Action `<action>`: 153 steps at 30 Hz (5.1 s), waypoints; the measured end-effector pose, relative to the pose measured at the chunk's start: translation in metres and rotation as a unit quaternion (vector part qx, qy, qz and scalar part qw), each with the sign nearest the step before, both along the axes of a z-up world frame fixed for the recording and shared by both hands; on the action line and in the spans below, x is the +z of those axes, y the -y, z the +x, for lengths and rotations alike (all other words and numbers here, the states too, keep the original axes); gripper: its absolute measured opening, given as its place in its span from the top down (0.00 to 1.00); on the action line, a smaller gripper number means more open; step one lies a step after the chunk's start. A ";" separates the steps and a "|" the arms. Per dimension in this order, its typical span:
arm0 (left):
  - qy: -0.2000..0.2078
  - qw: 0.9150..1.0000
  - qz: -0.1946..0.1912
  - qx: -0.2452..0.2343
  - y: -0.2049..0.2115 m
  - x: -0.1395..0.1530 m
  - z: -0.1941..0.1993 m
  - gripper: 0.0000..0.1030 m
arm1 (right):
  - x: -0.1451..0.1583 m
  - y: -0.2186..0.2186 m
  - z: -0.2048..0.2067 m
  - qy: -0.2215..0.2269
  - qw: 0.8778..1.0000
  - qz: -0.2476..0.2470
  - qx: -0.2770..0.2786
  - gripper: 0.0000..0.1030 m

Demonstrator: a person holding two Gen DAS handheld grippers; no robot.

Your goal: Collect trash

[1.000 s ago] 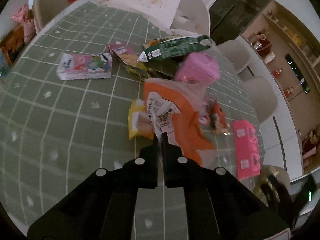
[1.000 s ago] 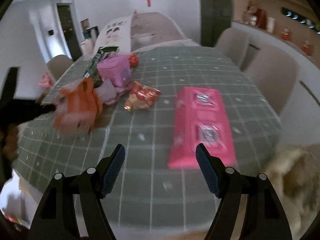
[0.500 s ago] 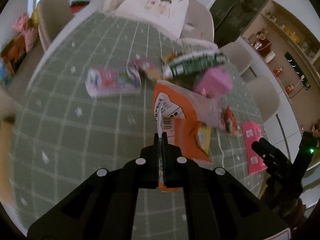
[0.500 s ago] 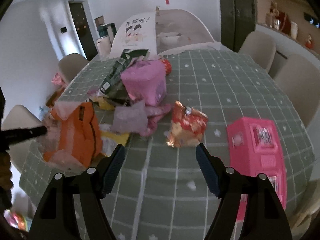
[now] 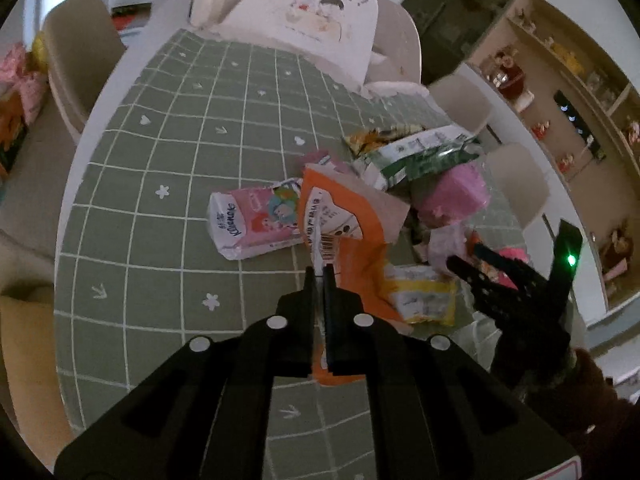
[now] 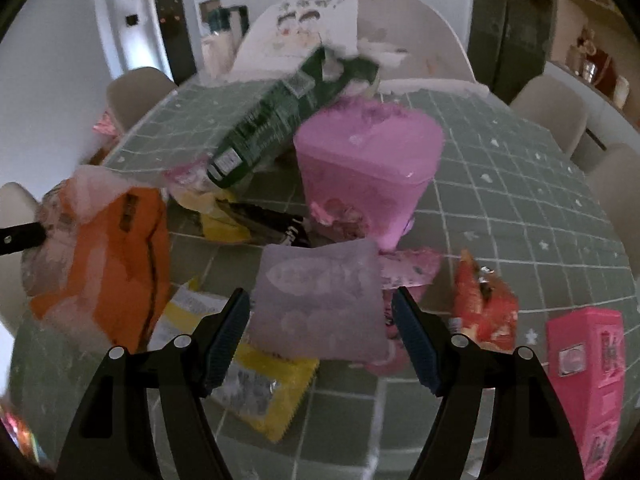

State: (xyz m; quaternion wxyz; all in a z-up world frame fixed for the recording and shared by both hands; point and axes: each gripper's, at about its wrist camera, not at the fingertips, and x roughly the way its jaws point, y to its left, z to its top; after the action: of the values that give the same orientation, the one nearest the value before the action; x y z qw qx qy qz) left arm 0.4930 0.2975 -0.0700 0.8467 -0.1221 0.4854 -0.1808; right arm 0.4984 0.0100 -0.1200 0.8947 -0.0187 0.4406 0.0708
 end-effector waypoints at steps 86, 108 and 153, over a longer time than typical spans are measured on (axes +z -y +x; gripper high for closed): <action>0.022 0.966 0.027 -0.257 0.556 0.009 -0.189 0.62 | 0.078 0.406 -0.348 0.067 0.963 0.053 -0.257 0.97; 0.012 0.984 0.014 -0.179 0.484 0.017 -0.177 0.56 | 0.013 0.386 -0.321 -0.037 0.970 0.077 -0.227 0.97; 0.060 0.976 0.092 -0.186 0.498 0.027 -0.181 0.67 | 0.042 0.413 -0.285 0.031 0.972 0.135 -0.191 0.39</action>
State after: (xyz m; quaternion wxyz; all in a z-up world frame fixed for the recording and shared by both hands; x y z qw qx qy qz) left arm 0.3116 -0.2009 -0.0428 0.8336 0.0599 0.4622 -0.2964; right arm 0.2138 -0.4033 -0.0783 0.8992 0.1846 0.3944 -0.0437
